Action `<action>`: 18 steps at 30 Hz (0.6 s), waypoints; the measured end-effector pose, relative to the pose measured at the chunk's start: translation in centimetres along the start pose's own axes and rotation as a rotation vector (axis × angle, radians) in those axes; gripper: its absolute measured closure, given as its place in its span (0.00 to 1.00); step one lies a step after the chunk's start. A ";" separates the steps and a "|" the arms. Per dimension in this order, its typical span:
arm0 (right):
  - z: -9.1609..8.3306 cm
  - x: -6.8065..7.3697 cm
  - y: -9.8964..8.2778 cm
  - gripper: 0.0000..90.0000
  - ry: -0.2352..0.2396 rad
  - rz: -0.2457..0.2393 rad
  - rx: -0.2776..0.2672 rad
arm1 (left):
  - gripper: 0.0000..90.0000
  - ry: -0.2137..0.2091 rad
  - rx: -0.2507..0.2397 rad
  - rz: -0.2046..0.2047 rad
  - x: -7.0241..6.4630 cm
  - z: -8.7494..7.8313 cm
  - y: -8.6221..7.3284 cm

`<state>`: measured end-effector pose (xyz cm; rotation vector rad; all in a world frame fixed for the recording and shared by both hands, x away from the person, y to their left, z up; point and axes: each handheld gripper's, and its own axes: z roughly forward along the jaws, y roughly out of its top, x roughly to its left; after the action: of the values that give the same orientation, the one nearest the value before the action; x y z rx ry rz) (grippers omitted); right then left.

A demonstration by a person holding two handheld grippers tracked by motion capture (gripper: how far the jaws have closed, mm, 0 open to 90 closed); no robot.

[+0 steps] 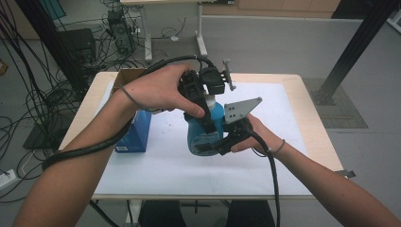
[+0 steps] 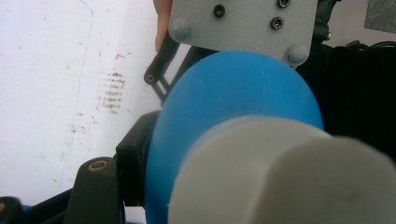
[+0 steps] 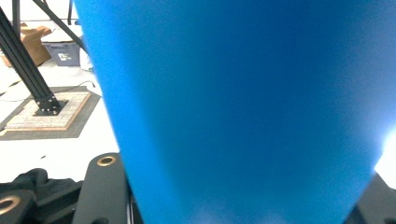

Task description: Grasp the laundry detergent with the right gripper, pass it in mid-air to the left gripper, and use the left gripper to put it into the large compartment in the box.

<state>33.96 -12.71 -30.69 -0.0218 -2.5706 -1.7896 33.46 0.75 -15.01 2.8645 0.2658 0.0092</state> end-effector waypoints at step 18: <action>0.1 0.1 0.1 0.45 0.000 -0.002 -0.002 | 0.39 -0.002 0.005 -0.002 -0.1 -0.1 -0.1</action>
<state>33.83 -12.62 -30.64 -0.0193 -2.5699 -1.7922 33.38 0.91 -14.92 2.8696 0.2684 0.0053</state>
